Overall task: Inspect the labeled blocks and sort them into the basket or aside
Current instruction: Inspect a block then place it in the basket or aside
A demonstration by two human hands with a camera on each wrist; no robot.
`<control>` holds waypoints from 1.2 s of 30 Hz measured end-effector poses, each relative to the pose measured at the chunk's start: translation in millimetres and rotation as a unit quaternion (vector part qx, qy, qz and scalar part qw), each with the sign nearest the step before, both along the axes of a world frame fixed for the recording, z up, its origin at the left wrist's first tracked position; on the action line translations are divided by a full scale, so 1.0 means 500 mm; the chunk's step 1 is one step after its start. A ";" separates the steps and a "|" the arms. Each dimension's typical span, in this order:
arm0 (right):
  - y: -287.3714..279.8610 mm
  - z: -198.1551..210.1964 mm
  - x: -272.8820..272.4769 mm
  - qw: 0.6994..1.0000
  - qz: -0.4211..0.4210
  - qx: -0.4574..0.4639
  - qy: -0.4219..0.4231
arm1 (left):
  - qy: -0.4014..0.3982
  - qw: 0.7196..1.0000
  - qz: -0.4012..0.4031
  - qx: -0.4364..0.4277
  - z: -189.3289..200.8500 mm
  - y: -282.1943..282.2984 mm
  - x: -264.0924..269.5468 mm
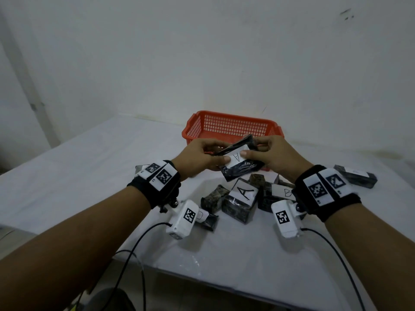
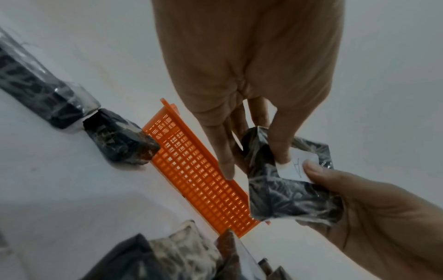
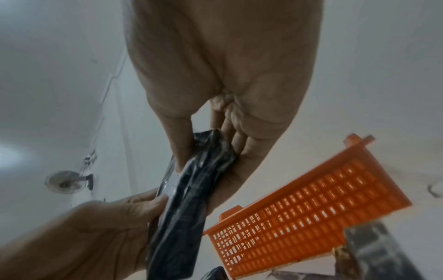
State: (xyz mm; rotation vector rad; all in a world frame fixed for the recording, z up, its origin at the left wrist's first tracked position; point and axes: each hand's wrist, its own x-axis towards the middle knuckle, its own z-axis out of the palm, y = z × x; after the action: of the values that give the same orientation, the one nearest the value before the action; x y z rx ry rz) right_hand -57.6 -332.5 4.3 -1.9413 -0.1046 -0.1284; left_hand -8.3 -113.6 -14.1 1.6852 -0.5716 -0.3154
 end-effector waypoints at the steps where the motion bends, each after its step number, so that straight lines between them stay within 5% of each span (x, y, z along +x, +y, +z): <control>1: 0.000 0.003 0.000 1.000 0.006 -0.014 -0.009 | 0.001 1.000 0.008 0.004 -0.003 0.000 0.004; 14: 0.008 0.008 -0.026 0.977 0.072 0.161 0.119 | -0.015 0.996 0.033 -0.079 -0.013 -0.007 0.007; 21: -0.002 0.000 -0.018 0.996 0.041 0.080 0.022 | 0.025 0.995 -0.098 -0.013 0.001 -0.006 0.008; 25: 0.001 -0.001 -0.022 0.998 0.054 0.027 0.014 | 0.003 0.997 -0.071 0.003 -0.008 -0.012 0.013; 31: 0.004 0.006 -0.022 0.994 0.058 0.067 0.057 | -0.014 0.997 -0.059 -0.053 -0.014 -0.008 0.012; 36: -0.001 0.003 -0.030 0.995 0.047 0.076 0.038 | 0.002 0.997 -0.077 -0.016 -0.014 -0.008 0.014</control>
State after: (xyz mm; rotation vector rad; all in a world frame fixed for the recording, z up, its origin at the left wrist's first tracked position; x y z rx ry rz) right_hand -72.6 -333.1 5.6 -1.7830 -0.1306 0.0004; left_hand -1.3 -117.6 -20.9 1.6130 -0.7013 -0.4174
